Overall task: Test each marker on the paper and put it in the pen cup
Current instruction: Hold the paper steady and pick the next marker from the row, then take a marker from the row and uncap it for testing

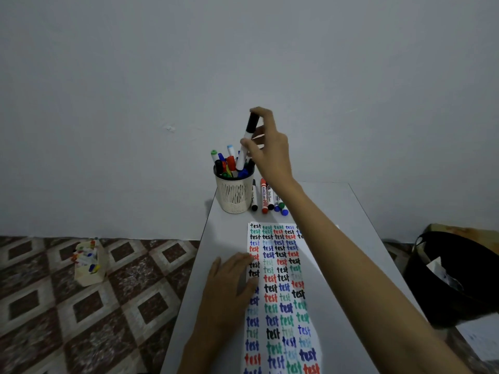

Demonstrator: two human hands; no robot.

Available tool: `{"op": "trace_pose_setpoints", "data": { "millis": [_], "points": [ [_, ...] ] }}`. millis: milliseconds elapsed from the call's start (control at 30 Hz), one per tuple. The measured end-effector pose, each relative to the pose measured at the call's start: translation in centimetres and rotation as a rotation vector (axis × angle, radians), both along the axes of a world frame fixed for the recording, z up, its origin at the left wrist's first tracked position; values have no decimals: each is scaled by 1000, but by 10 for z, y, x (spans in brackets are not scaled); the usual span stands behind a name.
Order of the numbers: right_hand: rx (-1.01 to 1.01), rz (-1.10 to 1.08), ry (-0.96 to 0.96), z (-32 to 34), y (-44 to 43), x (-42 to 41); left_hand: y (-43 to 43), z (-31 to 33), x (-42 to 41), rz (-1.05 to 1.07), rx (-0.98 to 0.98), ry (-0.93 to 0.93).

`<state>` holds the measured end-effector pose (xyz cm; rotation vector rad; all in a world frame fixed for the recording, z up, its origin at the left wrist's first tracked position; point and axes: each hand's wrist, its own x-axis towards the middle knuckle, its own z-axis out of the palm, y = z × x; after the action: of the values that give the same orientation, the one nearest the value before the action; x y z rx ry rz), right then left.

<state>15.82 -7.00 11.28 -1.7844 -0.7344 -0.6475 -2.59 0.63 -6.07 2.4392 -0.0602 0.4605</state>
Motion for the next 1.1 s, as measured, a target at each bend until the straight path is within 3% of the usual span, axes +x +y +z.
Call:
{"op": "trace_pose_setpoints", "data": {
  "millis": [267,400,567,667,767,867,1000,1100],
  "points": [
    [-435,-102,-62,-42,25,9,-2,4,-1,12,9,-40],
    [-494,-221,-172,-56,26,17,-2,2,0,5,7,-39],
    [-406,-237,-234,-59,-2,20,0,-1,0,2,-5,-43],
    [-261,-384,2,-77,-39,23,0,-1,1,1,-14,-44],
    [-461,-589,338,-104,-77,30,0,-1,2,3,-12,-52],
    [-645,-599,568,-123,-99,29,-1,0,2,4,-19,-60],
    [-437,-603,578,-132,-113,24,-1,2,1,5,-28,-68],
    [54,-529,477,-124,-124,16,-1,3,1,7,-18,-62]
  ]
}}
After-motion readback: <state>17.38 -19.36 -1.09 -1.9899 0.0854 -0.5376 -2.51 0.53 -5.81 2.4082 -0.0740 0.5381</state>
